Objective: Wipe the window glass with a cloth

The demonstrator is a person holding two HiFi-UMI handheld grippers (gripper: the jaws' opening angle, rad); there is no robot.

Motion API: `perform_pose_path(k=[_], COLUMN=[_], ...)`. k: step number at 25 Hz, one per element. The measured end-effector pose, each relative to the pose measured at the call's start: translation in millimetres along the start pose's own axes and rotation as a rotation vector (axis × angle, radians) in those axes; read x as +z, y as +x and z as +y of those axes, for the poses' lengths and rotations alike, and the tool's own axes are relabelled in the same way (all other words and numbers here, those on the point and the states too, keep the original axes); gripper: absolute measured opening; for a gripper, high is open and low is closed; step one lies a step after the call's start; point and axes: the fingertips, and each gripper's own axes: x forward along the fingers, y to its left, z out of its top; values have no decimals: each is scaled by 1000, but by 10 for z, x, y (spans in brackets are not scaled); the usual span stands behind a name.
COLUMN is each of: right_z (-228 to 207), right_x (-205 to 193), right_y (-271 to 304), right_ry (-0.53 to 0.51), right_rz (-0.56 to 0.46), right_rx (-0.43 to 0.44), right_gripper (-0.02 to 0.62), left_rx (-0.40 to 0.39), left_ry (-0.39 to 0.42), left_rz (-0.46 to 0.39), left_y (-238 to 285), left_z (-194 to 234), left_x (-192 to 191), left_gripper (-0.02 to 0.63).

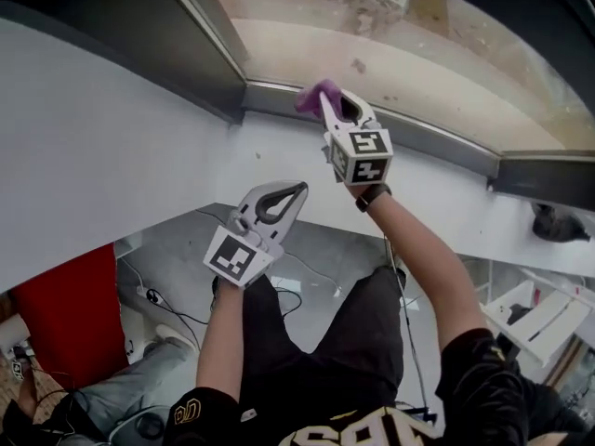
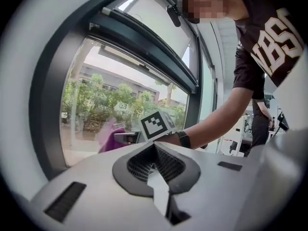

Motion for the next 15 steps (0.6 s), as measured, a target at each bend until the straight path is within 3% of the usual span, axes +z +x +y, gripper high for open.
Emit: perform_pose_path(k=[3,7,11,15], right_z=[717,1039,817,5], right_x=[-91,-127,-263,-434], right_y=[653,1310,1368,764], right_ry=[-53,-62,-101,-86], right_rz=[17,50,85,108], right_rx=[98,96,57,-52], right_gripper=[74,74,74,74], left_rx=[44,86,97,34], left_ry=[-8,-17,-40,-66], left_rz=[15,40,46,49], left_y=[-353,-617,-625,-303], left_z=[275,522,572,278], left_x=[-51,-160,-249,-275], left_gripper=[9,9,9,9])
